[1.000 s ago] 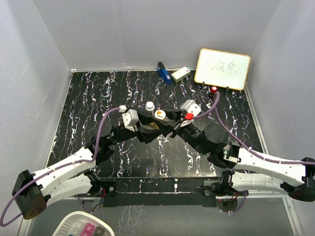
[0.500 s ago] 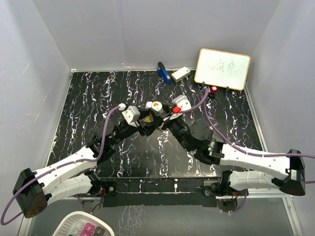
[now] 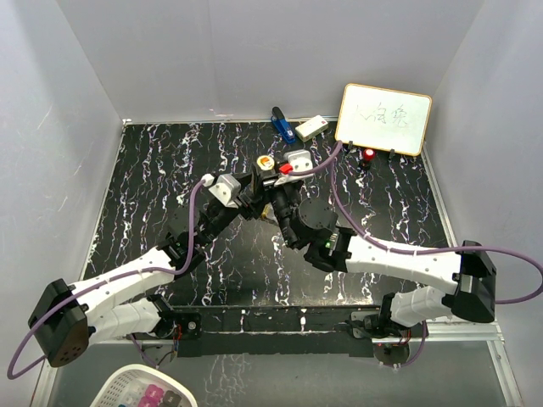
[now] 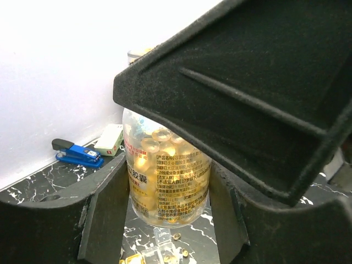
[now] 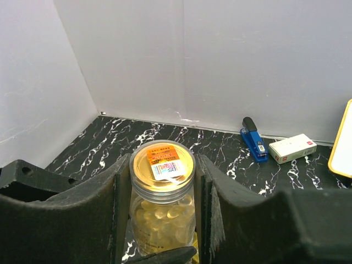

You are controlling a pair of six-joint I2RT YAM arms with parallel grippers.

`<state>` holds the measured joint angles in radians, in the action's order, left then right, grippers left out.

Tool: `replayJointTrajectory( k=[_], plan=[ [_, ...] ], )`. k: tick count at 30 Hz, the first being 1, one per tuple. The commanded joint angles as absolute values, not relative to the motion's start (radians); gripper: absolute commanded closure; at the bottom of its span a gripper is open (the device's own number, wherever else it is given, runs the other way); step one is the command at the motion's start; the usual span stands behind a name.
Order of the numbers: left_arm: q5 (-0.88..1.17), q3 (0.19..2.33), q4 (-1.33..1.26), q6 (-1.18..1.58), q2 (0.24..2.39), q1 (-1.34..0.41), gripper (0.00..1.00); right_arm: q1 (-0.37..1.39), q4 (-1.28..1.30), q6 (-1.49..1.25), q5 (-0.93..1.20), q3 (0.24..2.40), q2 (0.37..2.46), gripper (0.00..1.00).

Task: Sort the pills into containers
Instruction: Screw the lid of the pill bottle onto the pill bottle.

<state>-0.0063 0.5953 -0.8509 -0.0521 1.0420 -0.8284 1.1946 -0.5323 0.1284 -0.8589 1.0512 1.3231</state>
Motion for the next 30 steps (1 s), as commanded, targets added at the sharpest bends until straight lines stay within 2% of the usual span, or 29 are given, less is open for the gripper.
replayJointTrajectory(
  k=[1,4,11,18,23,27,30],
  plan=[
    [-0.115,0.648,-1.058,-0.063,1.006,-0.834,1.00,1.227,-0.370,0.143,-0.843,1.031,1.359,0.68],
    [-0.125,0.636,-1.027,-0.064,0.995,-0.835,1.00,1.229,-0.350,0.141,-0.805,1.036,1.307,0.51],
    [-0.182,0.626,-1.005,-0.063,1.005,-0.834,1.00,1.230,-0.237,0.094,-0.711,1.056,1.192,0.23],
    [-0.228,0.648,-0.992,-0.087,1.021,-0.834,1.00,1.230,-0.082,0.005,-0.570,1.034,1.024,0.23],
    [-0.178,0.651,-0.964,-0.073,1.011,-0.834,1.00,1.230,-0.081,-0.005,-0.575,0.983,0.901,0.23],
    [0.014,0.653,-0.880,-0.044,0.984,-0.834,1.00,1.230,-0.136,0.038,-0.551,0.945,0.834,0.25],
    [0.254,0.662,-0.801,-0.017,0.966,-0.834,1.00,1.230,-0.157,0.061,-0.490,0.940,0.803,0.26]
  ],
)
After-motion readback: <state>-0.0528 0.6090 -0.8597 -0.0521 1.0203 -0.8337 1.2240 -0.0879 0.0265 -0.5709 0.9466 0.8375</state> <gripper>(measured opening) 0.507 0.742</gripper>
